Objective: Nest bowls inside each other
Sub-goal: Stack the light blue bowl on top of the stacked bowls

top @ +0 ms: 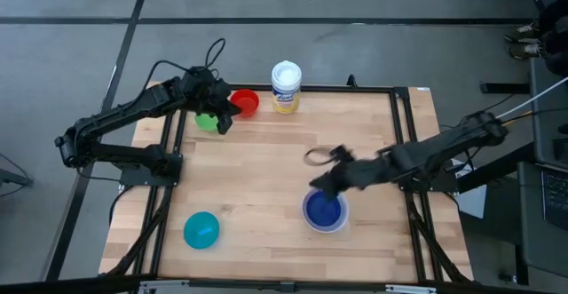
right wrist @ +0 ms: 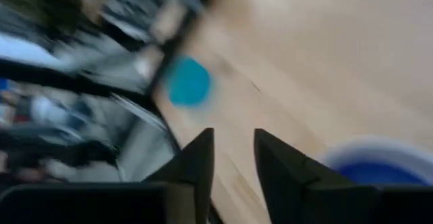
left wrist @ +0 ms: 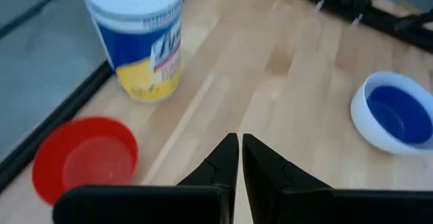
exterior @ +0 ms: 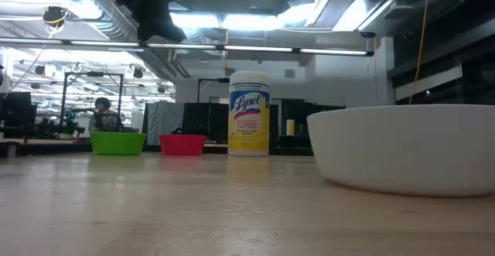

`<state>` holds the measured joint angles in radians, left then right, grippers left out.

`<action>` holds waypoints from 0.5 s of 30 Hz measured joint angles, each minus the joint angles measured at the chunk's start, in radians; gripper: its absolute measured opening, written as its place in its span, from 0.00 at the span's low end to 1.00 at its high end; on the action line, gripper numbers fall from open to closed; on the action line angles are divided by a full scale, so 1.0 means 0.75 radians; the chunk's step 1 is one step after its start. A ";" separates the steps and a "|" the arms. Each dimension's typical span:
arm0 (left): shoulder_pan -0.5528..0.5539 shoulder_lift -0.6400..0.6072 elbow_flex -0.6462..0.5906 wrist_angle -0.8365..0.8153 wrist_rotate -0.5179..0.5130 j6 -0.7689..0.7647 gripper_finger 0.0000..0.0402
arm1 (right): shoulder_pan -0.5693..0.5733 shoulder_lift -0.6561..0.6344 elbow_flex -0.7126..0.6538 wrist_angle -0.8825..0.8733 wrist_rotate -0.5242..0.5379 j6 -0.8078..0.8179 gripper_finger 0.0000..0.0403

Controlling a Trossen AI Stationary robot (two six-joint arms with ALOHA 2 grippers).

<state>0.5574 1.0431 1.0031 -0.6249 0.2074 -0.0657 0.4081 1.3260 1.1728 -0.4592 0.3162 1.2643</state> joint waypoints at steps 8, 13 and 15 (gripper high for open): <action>-0.007 0.000 0.000 0.001 0.007 -0.045 0.04 | -0.040 -0.220 0.086 0.008 0.198 -0.231 0.38; -0.077 0.000 0.000 -0.244 0.108 -0.059 0.04 | -0.207 -0.245 0.121 0.003 0.109 -0.450 0.36; -0.146 0.000 0.000 -0.390 0.152 -0.064 0.05 | -0.287 -0.245 0.126 0.016 0.001 -0.527 0.35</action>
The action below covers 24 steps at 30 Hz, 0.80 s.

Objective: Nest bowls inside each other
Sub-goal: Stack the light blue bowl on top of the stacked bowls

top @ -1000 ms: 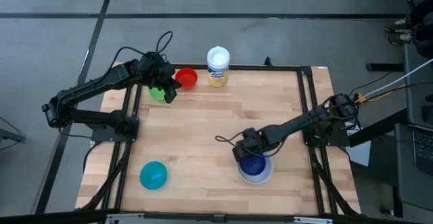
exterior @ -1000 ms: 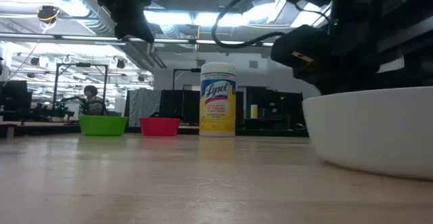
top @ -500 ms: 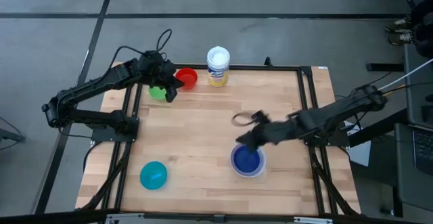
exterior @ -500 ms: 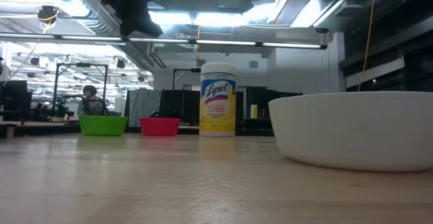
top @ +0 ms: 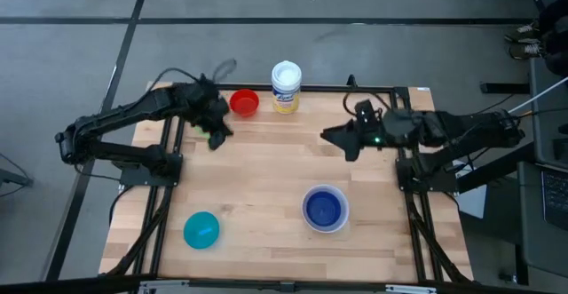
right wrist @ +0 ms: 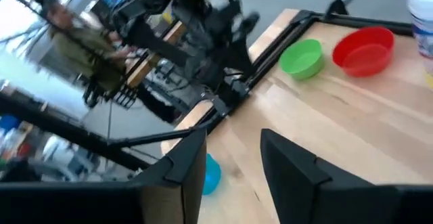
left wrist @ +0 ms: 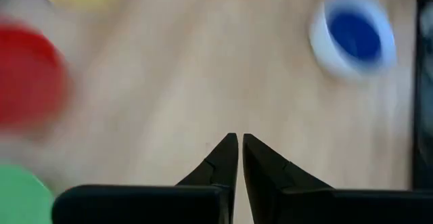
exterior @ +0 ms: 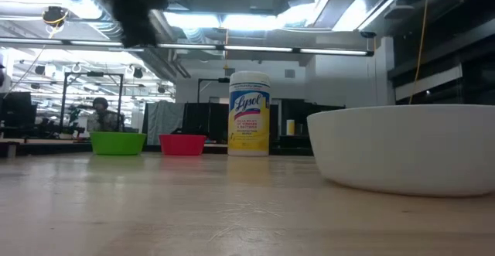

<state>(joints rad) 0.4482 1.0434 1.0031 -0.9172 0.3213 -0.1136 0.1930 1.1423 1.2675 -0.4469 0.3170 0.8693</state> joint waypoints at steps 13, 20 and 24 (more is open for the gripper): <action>-0.732 0.022 -0.015 -0.290 -0.162 -0.507 0.24 | -0.400 0.000 0.001 0.041 -0.553 -0.330 0.34; -1.029 0.092 -0.201 -0.147 -0.128 -0.780 0.28 | -0.489 0.000 0.001 0.081 -0.722 -0.371 0.37; -1.133 0.110 -0.283 -0.005 -0.100 -0.903 0.28 | -0.498 0.000 0.001 0.088 -0.760 -0.362 0.36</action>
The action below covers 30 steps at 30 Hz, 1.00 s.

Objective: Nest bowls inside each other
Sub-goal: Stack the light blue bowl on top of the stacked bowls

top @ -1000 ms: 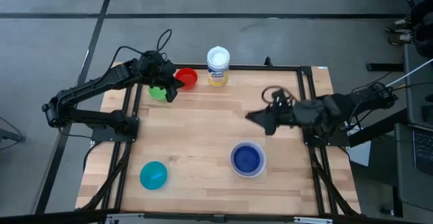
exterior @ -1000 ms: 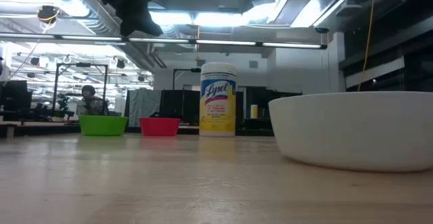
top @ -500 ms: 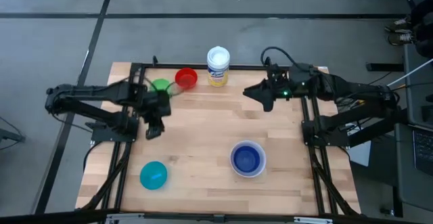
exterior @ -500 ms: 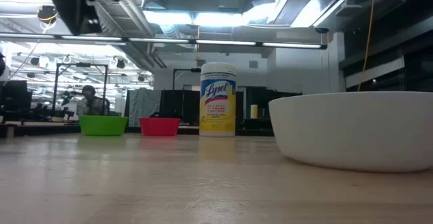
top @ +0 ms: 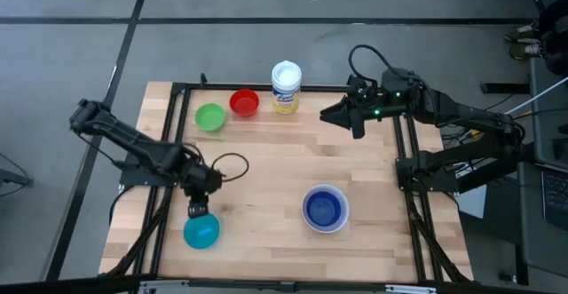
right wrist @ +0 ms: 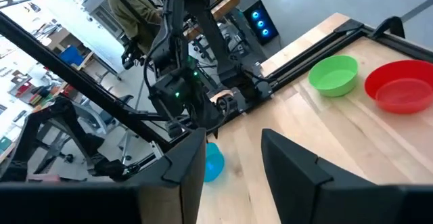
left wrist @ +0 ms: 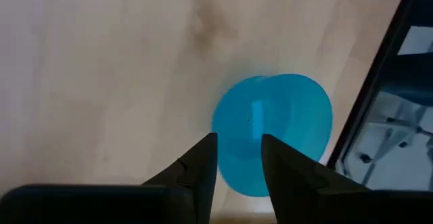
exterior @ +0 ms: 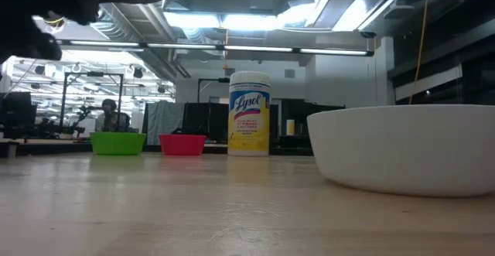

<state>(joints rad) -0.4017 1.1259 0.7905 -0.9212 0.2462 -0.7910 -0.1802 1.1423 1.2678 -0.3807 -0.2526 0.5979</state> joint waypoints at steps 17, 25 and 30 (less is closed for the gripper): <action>-0.174 0.070 -0.216 0.228 0.018 -0.096 0.29 | 0.024 0.001 0.000 0.085 0.013 0.106 0.34; -0.173 0.070 -0.329 0.398 0.016 -0.094 0.28 | 0.066 0.001 0.000 0.096 0.101 0.155 0.33; -0.166 0.070 -0.377 0.485 0.023 -0.100 0.26 | 0.069 0.001 0.000 0.125 0.124 0.170 0.29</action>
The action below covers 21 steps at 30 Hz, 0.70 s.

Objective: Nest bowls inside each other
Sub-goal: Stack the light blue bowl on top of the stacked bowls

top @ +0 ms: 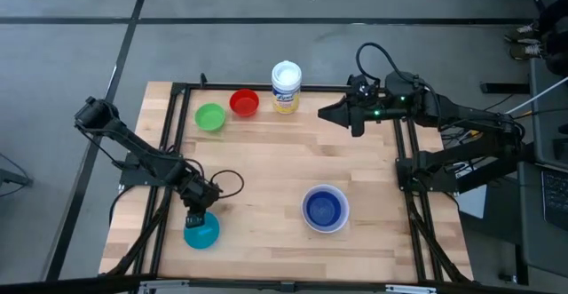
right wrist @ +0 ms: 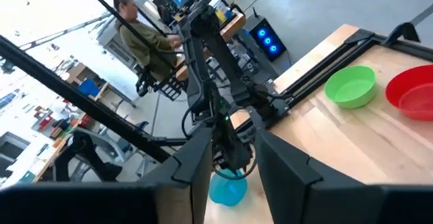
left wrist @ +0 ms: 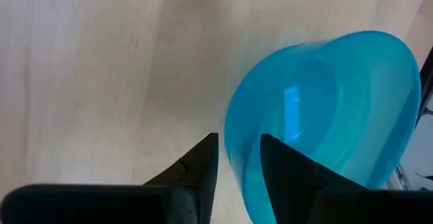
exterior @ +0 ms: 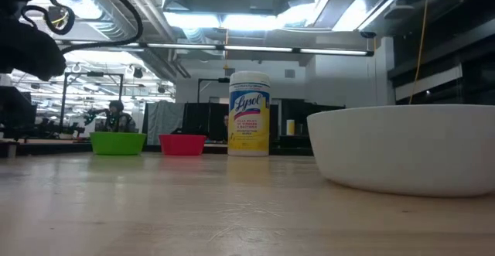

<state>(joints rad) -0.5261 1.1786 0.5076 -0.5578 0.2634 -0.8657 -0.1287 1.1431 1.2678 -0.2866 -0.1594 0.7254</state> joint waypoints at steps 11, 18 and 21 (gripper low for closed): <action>0.289 0.000 0.096 0.012 -0.159 0.101 0.01 | 0.000 0.025 0.000 0.005 0.054 0.000 0.06; 0.673 0.000 0.331 -0.141 -0.493 0.322 0.01 | -0.001 0.042 0.000 0.004 0.043 0.015 0.22; 0.840 0.008 0.466 -0.222 -0.617 0.435 0.01 | -0.001 0.050 0.000 -0.009 0.072 0.033 0.32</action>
<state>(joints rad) 0.1038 1.1842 0.8569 -0.7240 -0.1991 -0.5398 -0.1291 1.1808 1.2678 -0.2931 -0.1056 0.7498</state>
